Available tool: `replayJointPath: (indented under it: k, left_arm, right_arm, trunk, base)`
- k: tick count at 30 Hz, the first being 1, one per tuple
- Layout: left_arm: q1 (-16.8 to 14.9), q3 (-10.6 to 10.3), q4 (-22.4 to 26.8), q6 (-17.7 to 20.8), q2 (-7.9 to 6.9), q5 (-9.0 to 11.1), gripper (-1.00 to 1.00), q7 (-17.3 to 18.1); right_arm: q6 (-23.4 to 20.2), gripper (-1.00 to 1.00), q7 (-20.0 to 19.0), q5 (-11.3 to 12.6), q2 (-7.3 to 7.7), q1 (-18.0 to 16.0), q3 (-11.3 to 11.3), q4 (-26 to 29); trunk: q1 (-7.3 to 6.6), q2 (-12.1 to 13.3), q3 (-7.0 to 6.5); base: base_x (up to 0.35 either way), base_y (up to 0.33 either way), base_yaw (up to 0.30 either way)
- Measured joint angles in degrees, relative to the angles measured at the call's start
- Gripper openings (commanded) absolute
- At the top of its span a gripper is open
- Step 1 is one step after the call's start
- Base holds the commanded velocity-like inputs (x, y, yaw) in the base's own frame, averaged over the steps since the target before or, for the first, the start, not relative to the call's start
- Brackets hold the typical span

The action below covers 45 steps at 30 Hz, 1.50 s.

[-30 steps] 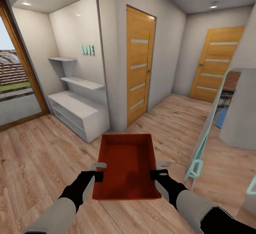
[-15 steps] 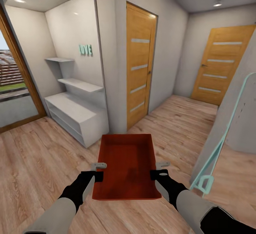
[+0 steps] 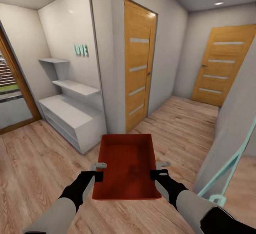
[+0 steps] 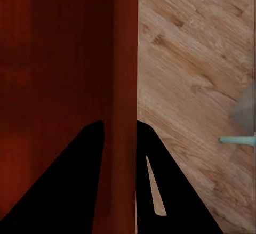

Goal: Move the two storage containers from the living room to the garage. In the garage, place one container on the floor and stack the other container on top of it (either order is fine).

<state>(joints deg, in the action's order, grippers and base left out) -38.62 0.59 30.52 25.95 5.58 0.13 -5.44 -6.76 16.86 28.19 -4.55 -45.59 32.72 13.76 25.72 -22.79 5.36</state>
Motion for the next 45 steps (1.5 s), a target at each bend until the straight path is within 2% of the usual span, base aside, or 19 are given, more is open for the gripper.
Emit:
replayJointPath:
  k: [13,33,45]
  left_arm:
    - [0.0,0.0,0.0,0.0,0.00,0.0,-1.00,0.0]
    - [0.0,0.0,0.0,0.0,-0.01,0.0,-1.00,0.0]
    - [0.0,0.0,0.0,0.0,0.02,-0.1,-1.00,0.0]
  right_arm:
    - [0.0,-1.00,0.0,0.0,0.00,0.0,0.0,0.0]
    - [0.0,-1.00,0.0,0.0,-0.01,0.0,0.0,0.0]
    - [0.0,-1.00,0.0,-0.1,0.01,0.0,-0.1,0.0]
  trunk:
    - [0.00,0.0,0.00]
    - [0.00,0.0,0.00]
    - [0.00,0.0,0.00]
  base:
    - [0.322,0.000,-0.231]
    - [0.322,0.000,-0.013]
    - [0.322,0.000,-0.217]
